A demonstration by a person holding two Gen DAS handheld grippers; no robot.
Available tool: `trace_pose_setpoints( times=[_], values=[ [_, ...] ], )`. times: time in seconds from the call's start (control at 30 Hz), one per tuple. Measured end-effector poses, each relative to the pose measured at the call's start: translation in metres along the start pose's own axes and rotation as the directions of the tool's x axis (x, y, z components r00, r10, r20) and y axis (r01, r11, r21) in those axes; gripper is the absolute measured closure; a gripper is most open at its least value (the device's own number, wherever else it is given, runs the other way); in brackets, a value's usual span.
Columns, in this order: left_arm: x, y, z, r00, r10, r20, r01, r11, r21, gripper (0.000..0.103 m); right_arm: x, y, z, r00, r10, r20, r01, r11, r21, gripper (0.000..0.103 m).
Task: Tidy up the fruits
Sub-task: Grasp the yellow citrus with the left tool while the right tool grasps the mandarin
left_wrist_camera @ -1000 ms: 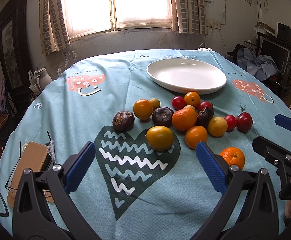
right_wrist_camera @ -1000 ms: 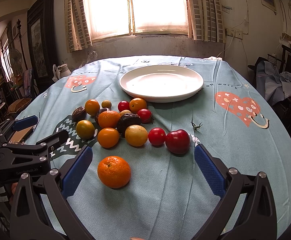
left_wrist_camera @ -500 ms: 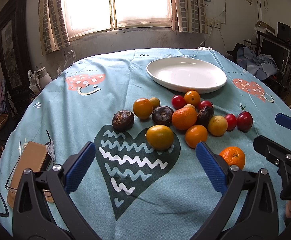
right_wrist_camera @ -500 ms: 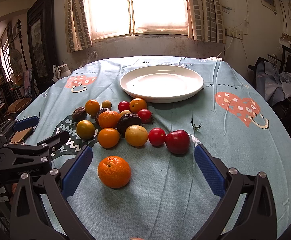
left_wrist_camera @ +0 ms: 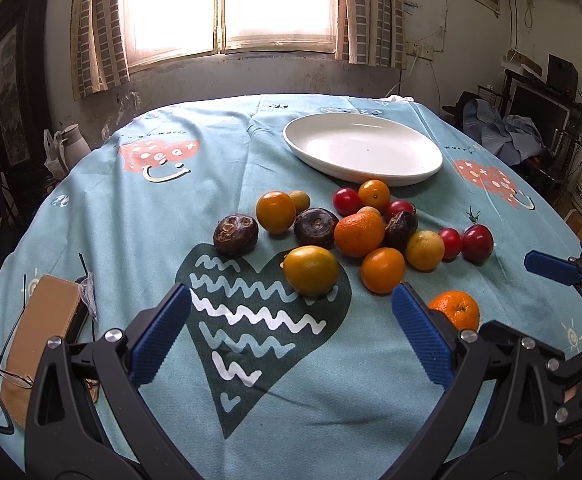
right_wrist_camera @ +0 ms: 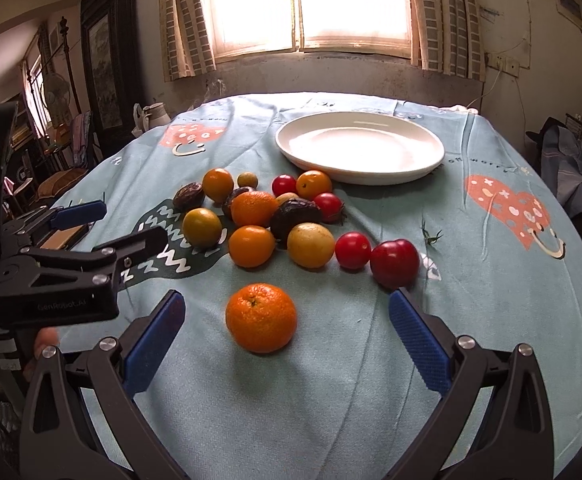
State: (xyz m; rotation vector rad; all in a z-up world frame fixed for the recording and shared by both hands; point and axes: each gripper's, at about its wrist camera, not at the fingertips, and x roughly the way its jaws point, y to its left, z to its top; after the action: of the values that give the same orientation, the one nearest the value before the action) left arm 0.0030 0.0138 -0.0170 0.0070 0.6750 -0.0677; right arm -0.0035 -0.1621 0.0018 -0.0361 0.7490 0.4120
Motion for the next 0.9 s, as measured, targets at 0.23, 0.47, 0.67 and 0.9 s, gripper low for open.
trace_pose_setpoints(
  times=[0.23,0.47,0.67,0.9],
  values=[
    [0.013,0.012,-0.005,0.992,0.058,-0.115,-0.060,0.998,-0.011,0.002,0.001,-0.009,-0.015,0.995,0.052,-0.085,-0.050,0.998,0.027,0.010],
    [0.027,0.028,-0.001,0.977,0.041,-0.207,-0.043,0.999,-0.005,0.002,0.030,0.002,-0.010,0.979,0.077,-0.186,-0.082,0.997,-0.015,0.031],
    [0.050,0.016,0.017,0.970,0.052,-0.238,-0.037,0.997,0.067,0.003,0.049,0.006,-0.001,0.971,0.094,-0.219,-0.106,0.993,-0.043,0.051],
    [0.083,0.001,0.030,0.959,-0.062,-0.275,0.089,0.992,0.085,0.024,0.052,-0.007,-0.001,0.960,0.161,-0.227,-0.158,0.987,0.031,0.056]
  ],
)
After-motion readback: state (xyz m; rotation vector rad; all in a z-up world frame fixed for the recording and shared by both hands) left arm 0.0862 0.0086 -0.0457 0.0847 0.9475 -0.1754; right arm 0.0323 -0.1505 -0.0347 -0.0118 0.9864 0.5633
